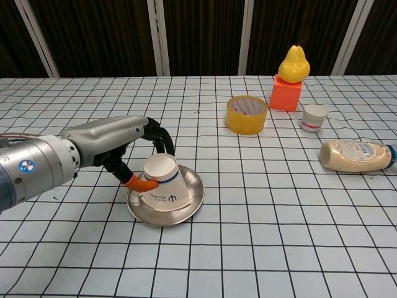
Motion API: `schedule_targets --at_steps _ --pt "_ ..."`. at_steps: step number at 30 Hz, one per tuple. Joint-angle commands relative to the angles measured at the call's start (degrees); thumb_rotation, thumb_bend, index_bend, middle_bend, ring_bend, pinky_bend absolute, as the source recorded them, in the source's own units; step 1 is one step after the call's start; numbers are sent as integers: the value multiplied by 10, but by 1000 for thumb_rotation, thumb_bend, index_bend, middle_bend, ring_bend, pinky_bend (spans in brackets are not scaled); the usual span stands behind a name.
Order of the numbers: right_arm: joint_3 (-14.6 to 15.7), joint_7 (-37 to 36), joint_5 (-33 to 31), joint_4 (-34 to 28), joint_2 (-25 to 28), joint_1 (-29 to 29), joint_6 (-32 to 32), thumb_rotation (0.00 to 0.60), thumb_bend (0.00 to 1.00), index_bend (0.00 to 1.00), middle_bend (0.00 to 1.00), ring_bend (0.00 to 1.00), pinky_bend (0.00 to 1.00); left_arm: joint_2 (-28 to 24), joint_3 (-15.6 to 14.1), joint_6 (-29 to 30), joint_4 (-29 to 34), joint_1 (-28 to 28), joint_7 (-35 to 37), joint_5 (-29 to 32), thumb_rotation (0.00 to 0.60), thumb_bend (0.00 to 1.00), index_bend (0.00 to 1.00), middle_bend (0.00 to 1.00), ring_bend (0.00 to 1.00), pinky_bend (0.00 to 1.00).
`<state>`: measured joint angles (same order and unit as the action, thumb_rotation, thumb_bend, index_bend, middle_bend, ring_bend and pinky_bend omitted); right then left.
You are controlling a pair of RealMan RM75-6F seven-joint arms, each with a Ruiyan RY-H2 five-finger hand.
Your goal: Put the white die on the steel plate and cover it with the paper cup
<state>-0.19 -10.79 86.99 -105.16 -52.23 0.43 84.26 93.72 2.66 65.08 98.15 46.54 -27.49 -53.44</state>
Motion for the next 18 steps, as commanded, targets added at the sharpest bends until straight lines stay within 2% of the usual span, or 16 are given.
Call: schedule_targets --at_steps 1,9,18 --pt "0 -1 0 0 0 0 0 600 235 265 51 85 0 13 15 4 -10 2 -5 6 600 527 482 342 19 0" --pt "1 -2 1 0 1 0 -2 600 234 265 51 86 0 44 50 7 -35 15 -26 19 600 527 483 341 19 0" --pt "1 -2 1 0 0 0 -1 600 234 265 51 86 0 54 33 -19 -12 18 -51 26 600 527 486 346 19 0"
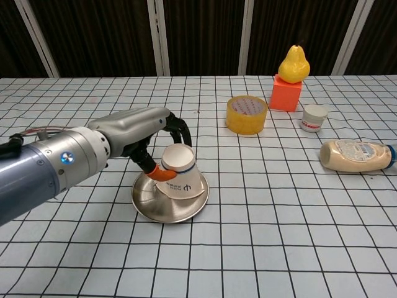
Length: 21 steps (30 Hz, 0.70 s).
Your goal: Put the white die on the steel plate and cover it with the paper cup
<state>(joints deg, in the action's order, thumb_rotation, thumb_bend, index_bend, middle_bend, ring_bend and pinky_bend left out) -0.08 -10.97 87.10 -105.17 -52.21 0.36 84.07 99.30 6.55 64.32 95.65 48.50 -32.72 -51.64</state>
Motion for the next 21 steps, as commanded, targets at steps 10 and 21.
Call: schedule_targets --at_steps 10,21 --pt "0 1 2 -2 1 1 3 600 234 265 51 86 0 -41 -4 -48 91 -18 37 63 600 527 493 349 19 0" --pt "0 6 0 -2 -2 0 0 600 234 265 51 86 0 -64 15 -62 92 -24 78 72 600 526 497 347 19 0"
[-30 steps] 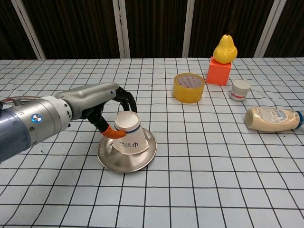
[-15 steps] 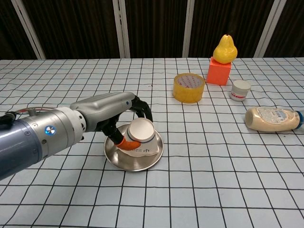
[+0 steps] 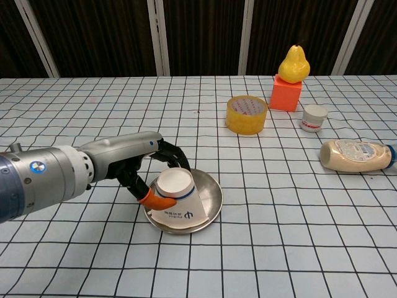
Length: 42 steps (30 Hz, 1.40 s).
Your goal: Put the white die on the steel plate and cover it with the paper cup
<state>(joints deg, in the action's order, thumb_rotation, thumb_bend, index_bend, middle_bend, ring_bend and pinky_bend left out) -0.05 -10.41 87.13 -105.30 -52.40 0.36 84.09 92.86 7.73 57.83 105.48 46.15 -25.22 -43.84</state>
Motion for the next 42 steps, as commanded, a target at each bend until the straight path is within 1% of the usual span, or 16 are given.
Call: schedule_targets --at_steps 1,11,14,18,26,31,35,42 --pt "1 1 -1 0 -1 0 -1 600 234 265 51 86 0 2 4 6 -14 0 3 -11 600 527 498 345 19 0" --pt "1 -1 -1 0 -2 -1 -5 600 235 265 51 86 0 40 2 50 -89 8 -27 -91 600 526 495 317 17 0" --pt "2 -3 0 -1 -1 -2 -5 600 234 265 51 86 0 55 8 56 -108 12 -37 -94 600 526 488 314 15 0" --pt "2 -5 1 -1 0 -2 -5 600 234 266 51 86 0 72 14 49 -125 16 -39 -87 600 526 484 312 14 0" --pt "2 -7 1 0 0 -1 -5 600 234 265 51 86 0 81 3 31 -130 17 -34 -100 600 526 484 310 12 0" --pt "3 -4 3 -1 -1 -3 -7 600 234 265 51 85 0 87 2 25 -128 15 -7 -131 600 526 492 311 12 0" --pt "3 -3 2 -1 -1 -3 -7 600 234 265 51 86 0 88 -6 20 -127 13 6 -157 600 526 493 313 12 0" --pt "3 -8 2 -1 1 -2 -6 600 235 265 51 86 0 83 -21 16 -128 8 -7 -162 600 526 499 317 12 0"
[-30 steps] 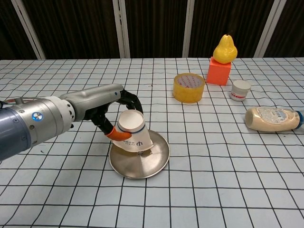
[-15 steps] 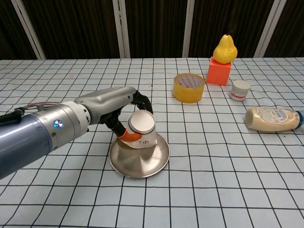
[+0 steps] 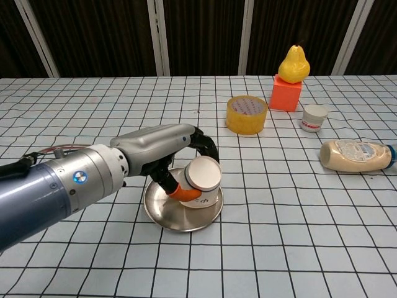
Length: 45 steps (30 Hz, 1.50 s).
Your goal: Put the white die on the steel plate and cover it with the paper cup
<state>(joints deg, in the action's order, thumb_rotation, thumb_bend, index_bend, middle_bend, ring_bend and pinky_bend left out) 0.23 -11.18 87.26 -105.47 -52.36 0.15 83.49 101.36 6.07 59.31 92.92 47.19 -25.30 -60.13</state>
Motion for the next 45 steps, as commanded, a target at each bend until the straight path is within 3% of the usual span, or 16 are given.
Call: schedule_targets --at_steps 1,15,22,31,45 --pt "0 -1 1 0 1 0 0 600 235 265 51 86 0 -2 -5 2 -3 -3 -8 2 600 527 499 317 12 0" --pt "0 -7 -1 1 1 0 -1 600 235 265 51 85 0 0 0 12 -30 -23 -2 13 600 526 504 316 12 0" --pt "1 -6 -1 1 2 0 -1 600 234 265 51 86 0 -6 -6 -29 -14 -28 33 31 600 526 504 320 12 0" --pt "1 -4 0 0 2 0 0 600 234 265 51 86 0 -32 30 -98 40 -25 112 96 600 526 505 325 12 0" --pt "4 1 2 -1 -1 -2 -7 600 234 265 51 86 0 -41 35 -48 36 -25 82 68 600 526 514 332 12 0"
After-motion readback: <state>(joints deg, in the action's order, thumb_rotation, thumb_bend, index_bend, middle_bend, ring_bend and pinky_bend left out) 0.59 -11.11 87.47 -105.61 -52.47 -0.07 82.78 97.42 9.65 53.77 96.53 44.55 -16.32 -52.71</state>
